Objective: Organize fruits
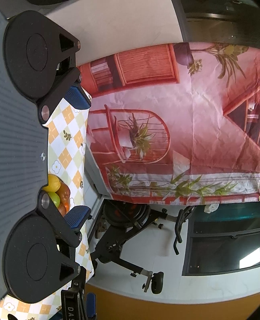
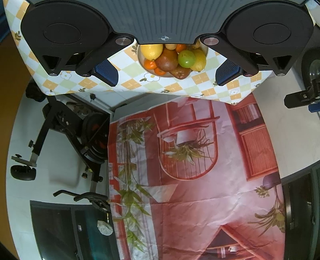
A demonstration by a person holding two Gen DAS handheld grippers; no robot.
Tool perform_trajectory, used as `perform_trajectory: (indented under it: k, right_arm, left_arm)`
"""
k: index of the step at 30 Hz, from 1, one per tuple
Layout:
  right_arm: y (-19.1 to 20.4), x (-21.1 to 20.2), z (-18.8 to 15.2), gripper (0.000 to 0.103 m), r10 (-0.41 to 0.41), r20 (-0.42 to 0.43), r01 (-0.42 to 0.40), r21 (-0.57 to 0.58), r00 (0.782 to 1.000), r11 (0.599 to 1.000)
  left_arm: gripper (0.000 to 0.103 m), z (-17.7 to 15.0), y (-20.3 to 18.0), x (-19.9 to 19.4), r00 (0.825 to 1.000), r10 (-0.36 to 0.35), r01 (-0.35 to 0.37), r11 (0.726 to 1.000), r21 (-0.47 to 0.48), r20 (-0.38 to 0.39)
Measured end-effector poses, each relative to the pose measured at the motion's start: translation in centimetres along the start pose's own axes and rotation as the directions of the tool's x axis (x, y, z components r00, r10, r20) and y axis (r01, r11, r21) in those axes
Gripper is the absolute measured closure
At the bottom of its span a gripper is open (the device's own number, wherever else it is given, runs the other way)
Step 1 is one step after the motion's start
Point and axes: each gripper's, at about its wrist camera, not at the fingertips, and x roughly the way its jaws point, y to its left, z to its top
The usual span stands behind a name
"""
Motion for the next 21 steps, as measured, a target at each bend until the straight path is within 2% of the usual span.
perform_trajectory:
  k: [7, 21]
  right_arm:
    - [-0.1, -0.01, -0.12, 0.0, -0.006, 0.0, 0.006, -0.001, 1.0, 1.0]
    - [-0.39, -0.01, -0.19, 0.0, -0.017, -0.006, 0.017, -0.009, 1.0, 1.0]
  left_arm:
    - [0.0, 0.06, -0.24, -0.27, 1.0, 0.012, -0.012, 1.0, 0.015, 0.002]
    - [0.0, 0.08, -0.08, -0.11, 0.999, -0.027, 0.027, 1.0, 0.0, -0.031]
